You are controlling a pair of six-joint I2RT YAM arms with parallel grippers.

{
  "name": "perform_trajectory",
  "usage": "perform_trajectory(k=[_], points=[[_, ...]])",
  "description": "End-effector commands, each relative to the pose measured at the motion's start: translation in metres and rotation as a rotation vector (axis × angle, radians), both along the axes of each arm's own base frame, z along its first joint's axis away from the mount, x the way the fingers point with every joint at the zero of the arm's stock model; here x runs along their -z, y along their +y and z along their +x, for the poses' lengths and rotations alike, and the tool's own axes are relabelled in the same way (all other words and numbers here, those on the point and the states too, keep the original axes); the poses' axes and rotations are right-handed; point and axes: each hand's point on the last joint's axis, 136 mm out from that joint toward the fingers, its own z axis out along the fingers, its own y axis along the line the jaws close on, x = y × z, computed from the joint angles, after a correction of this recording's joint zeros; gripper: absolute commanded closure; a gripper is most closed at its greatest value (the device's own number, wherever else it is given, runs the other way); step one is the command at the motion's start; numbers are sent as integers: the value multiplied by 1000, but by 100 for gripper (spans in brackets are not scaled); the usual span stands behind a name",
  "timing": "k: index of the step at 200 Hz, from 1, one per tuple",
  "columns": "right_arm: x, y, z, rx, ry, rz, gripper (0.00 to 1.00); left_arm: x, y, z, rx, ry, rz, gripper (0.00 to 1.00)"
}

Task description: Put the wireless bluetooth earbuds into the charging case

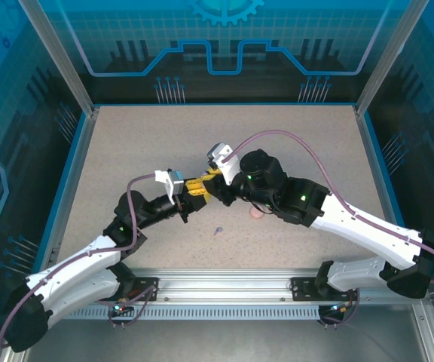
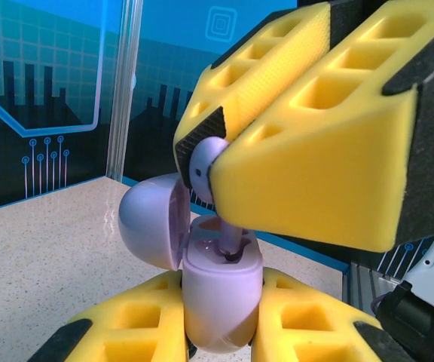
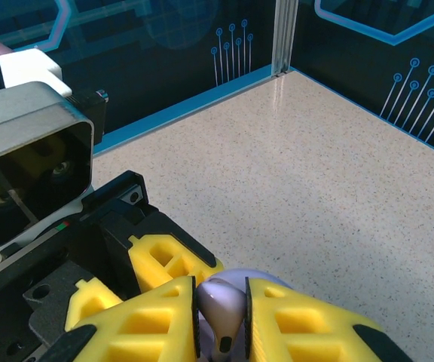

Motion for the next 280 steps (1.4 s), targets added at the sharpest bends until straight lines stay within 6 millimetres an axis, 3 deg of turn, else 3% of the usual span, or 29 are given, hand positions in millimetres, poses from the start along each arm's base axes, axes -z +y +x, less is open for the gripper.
perform_trajectory(k=[1, 57, 102, 133, 167, 187, 216, 258, 280], points=[[5, 2, -4, -12, 5, -10, 79, -9, 0, -1, -2, -8, -36, 100], [5, -3, -6, -4, 19, -13, 71, -7, 0, 0, -7, -20, -24, 100], [-23, -9, -9, -16, 20, 44, 57, 1, -1, 0, -12, -47, 7, 100], [-38, -31, -10, 15, 46, 113, 44, 2, 2, -2, -24, -80, 23, 100], [-29, -67, -1, 107, 119, 178, 38, 0, 5, -4, -36, -113, 27, 100], [-6, -94, 10, 233, 179, 169, 38, -6, 9, -7, -45, -136, 17, 100], [56, -115, 20, 391, 347, 89, 38, -21, 16, -15, -58, -186, -3, 100], [154, -89, 18, 429, 619, -19, 39, -43, 27, -28, -68, -264, -38, 100], [191, -71, 16, 437, 648, -105, 40, -52, 30, -34, -64, -281, -55, 100]])
